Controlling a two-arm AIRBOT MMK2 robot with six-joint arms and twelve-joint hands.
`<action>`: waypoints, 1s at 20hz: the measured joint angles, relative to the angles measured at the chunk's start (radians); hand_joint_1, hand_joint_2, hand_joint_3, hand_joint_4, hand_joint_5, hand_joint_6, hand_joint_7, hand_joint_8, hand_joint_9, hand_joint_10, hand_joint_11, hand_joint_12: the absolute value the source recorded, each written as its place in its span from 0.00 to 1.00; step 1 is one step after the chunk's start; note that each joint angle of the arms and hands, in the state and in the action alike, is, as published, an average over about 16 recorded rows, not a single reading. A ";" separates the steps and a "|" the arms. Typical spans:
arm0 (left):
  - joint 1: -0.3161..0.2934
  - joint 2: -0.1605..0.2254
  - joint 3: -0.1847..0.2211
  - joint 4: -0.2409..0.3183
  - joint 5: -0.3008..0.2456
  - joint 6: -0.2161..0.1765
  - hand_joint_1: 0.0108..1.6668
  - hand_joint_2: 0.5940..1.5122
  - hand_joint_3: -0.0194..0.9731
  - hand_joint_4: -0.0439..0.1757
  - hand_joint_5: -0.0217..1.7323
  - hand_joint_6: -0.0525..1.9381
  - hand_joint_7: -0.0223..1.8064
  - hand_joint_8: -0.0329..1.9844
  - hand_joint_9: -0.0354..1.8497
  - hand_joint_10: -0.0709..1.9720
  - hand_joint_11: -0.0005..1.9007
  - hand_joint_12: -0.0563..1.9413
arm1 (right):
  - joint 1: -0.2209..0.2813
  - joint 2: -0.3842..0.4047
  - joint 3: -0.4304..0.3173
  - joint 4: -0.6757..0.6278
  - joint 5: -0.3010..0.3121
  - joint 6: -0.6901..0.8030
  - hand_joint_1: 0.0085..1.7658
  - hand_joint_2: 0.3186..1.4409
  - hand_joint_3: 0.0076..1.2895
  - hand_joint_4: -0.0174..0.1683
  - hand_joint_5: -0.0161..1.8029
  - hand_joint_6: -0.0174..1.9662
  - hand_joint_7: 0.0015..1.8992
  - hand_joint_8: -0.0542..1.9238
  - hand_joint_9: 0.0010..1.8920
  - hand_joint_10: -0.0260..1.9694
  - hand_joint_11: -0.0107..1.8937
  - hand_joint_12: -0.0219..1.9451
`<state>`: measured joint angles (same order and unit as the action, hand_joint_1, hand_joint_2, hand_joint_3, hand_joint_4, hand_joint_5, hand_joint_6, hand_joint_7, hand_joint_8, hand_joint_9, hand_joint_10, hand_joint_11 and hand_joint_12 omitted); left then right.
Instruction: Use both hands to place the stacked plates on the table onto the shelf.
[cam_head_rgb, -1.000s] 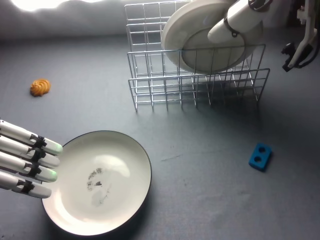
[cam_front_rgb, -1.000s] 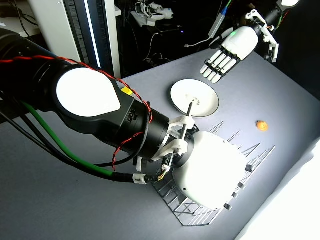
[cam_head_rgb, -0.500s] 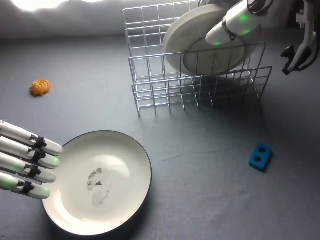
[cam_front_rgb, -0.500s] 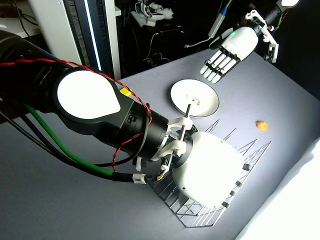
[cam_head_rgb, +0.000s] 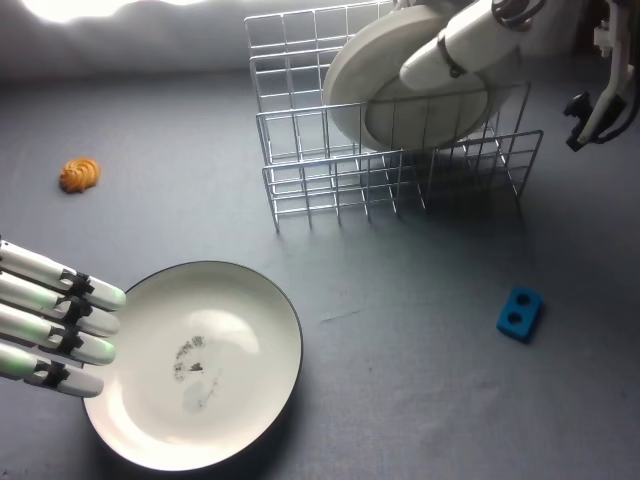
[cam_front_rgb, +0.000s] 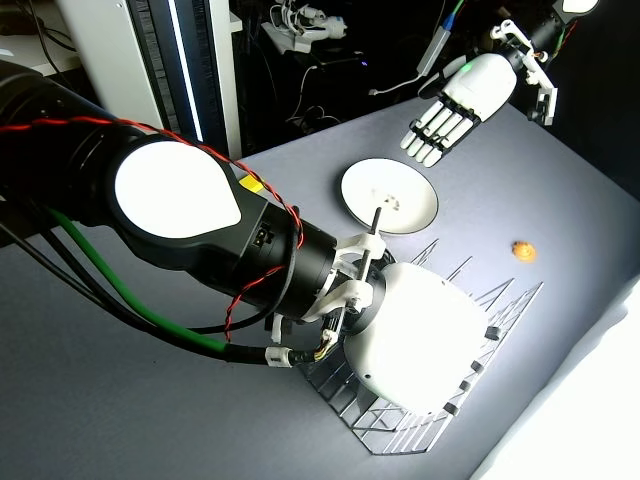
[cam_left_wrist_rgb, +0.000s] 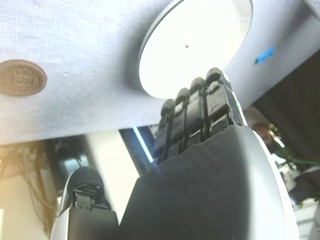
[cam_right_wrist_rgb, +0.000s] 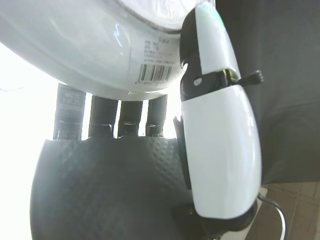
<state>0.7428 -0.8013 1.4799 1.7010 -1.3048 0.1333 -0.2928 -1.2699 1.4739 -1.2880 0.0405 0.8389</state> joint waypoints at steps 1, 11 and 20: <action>0.000 0.000 0.000 0.000 0.000 0.000 0.00 0.55 0.03 0.20 0.03 0.03 0.03 0.01 0.03 0.04 0.01 0.02 | 0.000 0.000 0.000 0.000 0.000 0.000 0.60 0.64 0.00 0.08 0.49 0.22 0.55 0.18 0.63 0.03 0.44 0.50; 0.000 0.000 0.000 0.000 0.000 0.000 0.00 0.55 0.03 0.20 0.02 0.03 0.03 0.01 0.03 0.04 0.01 0.02 | 0.007 0.005 0.000 0.000 0.004 0.000 0.47 0.62 0.00 0.08 0.40 0.03 0.47 0.04 0.50 0.02 0.34 0.55; 0.000 0.000 0.000 0.000 0.000 0.000 0.00 0.55 0.03 0.20 0.02 0.03 0.03 0.01 0.03 0.04 0.01 0.02 | 0.028 0.014 0.000 -0.004 0.013 0.005 0.40 0.59 0.00 0.07 0.33 0.03 0.39 0.04 0.43 0.03 0.23 0.56</action>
<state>0.7429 -0.8013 1.4799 1.7012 -1.3045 0.1332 -0.2646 -1.2559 1.4740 -1.2915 0.0533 0.8440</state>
